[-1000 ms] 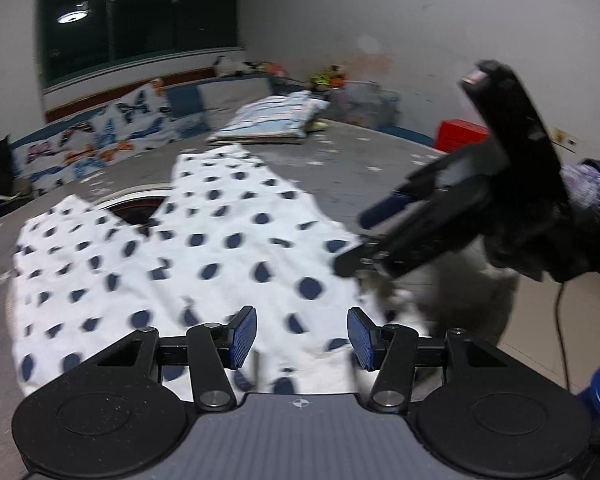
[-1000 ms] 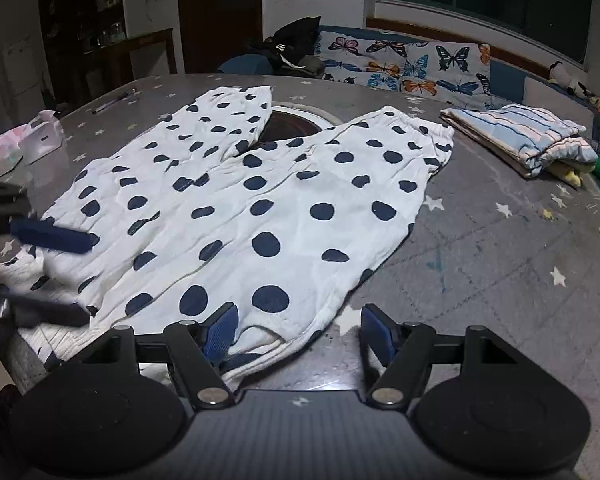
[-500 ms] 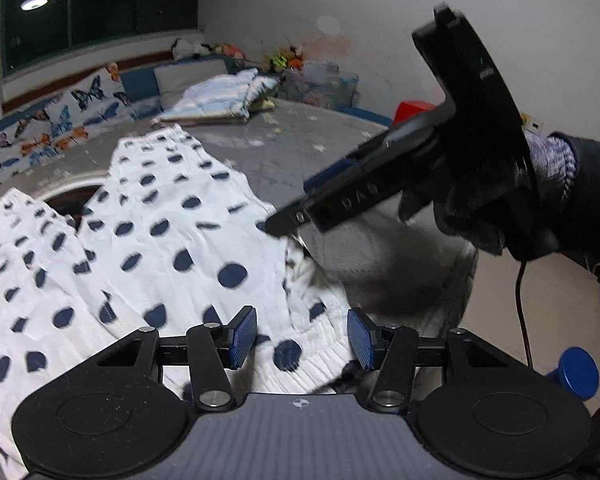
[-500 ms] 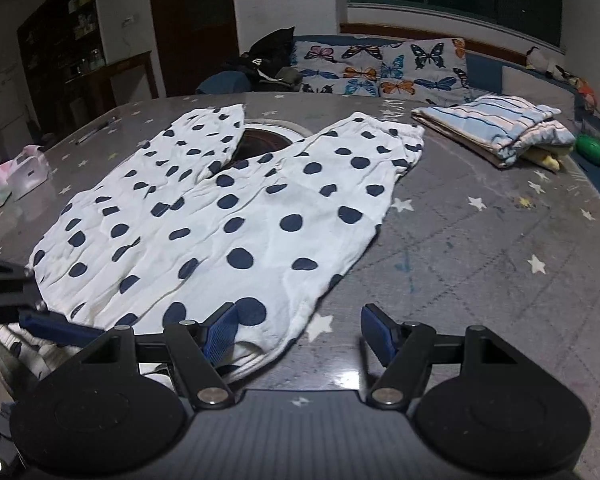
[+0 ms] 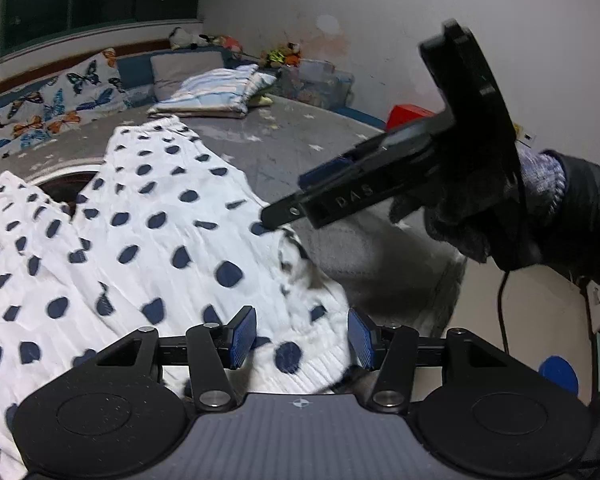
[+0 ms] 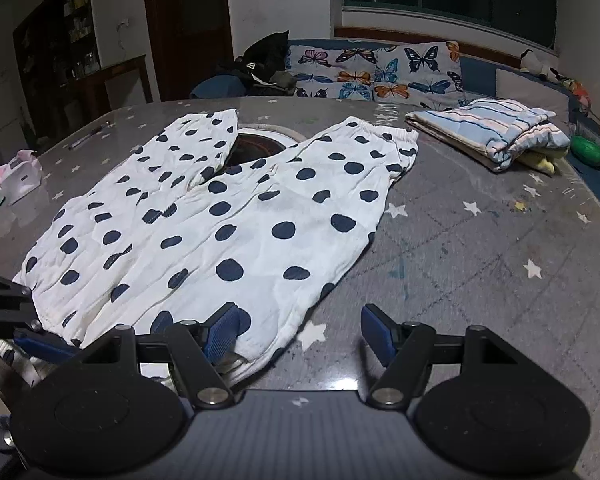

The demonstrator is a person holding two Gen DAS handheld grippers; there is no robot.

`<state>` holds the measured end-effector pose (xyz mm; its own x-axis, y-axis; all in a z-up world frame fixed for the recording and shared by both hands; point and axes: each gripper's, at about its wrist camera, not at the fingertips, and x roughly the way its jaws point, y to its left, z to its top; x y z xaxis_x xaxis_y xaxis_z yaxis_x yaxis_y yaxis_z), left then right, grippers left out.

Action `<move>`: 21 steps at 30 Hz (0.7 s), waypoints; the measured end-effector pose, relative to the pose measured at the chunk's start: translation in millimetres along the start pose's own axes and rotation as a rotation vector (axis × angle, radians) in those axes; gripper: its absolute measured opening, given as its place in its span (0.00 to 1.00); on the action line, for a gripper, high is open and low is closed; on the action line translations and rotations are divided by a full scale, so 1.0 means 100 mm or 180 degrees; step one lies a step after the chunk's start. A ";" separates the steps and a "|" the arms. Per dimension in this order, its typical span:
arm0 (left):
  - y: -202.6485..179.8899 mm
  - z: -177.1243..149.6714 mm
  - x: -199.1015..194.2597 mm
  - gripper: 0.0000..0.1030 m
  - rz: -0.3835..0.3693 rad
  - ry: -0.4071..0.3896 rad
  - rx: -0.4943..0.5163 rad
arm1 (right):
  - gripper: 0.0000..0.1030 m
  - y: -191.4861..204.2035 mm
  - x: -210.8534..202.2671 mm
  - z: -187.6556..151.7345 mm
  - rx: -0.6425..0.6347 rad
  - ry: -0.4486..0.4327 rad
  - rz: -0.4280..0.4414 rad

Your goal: Fold clothes

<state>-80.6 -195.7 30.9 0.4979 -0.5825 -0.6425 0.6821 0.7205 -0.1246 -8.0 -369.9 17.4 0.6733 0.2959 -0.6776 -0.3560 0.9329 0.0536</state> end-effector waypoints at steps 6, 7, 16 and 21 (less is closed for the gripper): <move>0.16 0.02 -0.02 0.57 0.0201 -0.0016 -0.0218 | 0.67 0.04 -0.01 0.01 -0.0012 -0.0024 0.0030; 0.19 0.02 -0.01 0.57 0.0235 -0.0007 -0.0252 | 0.67 0.05 -0.01 0.01 -0.0026 -0.0026 0.0043; 0.32 0.03 -0.07 0.62 0.0451 -0.0038 -0.0385 | 0.67 0.19 0.04 0.00 -0.0132 -0.0001 0.0141; 0.36 0.01 -0.08 0.65 0.0528 -0.0017 -0.0425 | 0.67 0.24 0.12 -0.06 -0.0198 0.0104 0.0121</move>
<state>-59.4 -165.2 31.8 0.6006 -0.4535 -0.6585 0.5138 0.8499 -0.1167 -12.1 -345.2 6.2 0.6373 0.3231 -0.6996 -0.4212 0.9063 0.0349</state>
